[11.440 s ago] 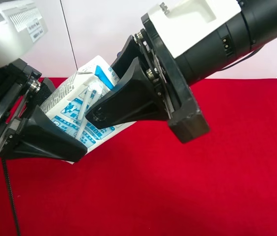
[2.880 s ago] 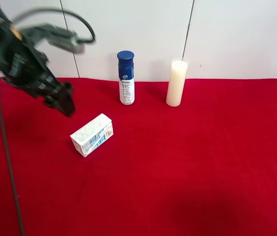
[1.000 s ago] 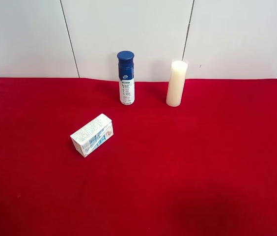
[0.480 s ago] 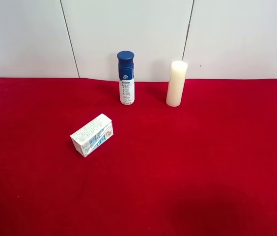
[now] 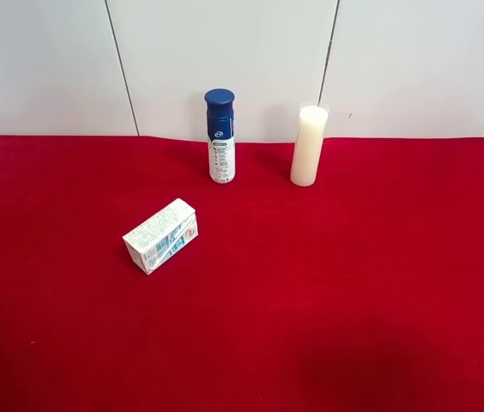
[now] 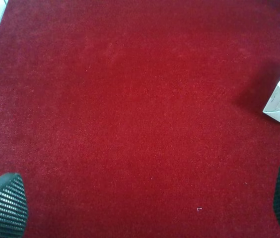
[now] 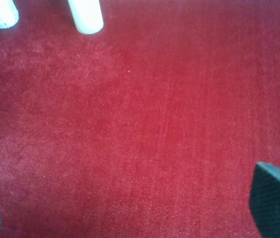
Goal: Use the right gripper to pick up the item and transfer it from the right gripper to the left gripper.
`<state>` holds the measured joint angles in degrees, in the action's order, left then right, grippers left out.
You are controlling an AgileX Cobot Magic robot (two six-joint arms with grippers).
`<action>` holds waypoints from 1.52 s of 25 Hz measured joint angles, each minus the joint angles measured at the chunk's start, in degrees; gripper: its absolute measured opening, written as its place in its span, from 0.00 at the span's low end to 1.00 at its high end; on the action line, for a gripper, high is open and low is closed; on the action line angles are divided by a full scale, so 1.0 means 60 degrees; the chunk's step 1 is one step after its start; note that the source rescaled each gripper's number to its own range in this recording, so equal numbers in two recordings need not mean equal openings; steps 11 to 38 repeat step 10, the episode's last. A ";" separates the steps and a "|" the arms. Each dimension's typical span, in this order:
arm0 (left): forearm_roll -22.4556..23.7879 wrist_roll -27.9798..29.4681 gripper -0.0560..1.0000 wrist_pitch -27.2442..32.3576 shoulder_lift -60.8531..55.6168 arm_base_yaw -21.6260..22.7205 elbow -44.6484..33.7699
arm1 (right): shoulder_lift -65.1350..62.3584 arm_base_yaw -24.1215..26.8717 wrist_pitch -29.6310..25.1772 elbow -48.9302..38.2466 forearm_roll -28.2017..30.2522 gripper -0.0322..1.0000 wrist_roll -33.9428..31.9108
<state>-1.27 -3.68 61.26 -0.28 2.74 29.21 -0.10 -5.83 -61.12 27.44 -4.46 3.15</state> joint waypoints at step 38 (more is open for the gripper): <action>0.0000 0.0000 1.00 0.0000 0.0000 0.0000 0.0000 | 0.0000 0.0000 0.0000 0.0000 0.0000 1.00 0.0000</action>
